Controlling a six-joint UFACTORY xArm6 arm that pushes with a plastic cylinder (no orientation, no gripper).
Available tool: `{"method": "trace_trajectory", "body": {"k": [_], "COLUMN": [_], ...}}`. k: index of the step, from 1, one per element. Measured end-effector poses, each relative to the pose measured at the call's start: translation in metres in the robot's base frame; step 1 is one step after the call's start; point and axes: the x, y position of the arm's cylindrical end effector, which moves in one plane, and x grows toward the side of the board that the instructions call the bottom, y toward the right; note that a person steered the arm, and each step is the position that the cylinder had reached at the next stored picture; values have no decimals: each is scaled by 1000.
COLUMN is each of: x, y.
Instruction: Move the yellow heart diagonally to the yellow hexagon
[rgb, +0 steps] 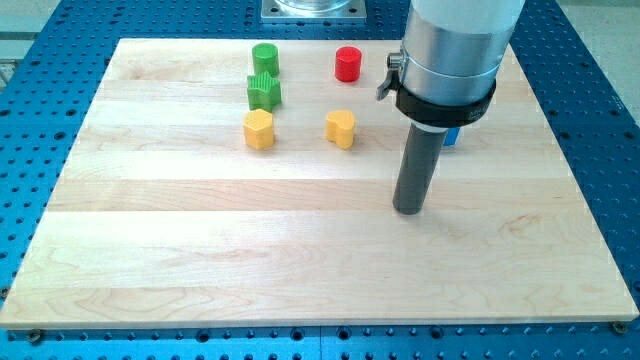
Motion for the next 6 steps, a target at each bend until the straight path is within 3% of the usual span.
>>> {"method": "trace_trajectory", "body": {"k": [6], "x": [1], "y": [5]}}
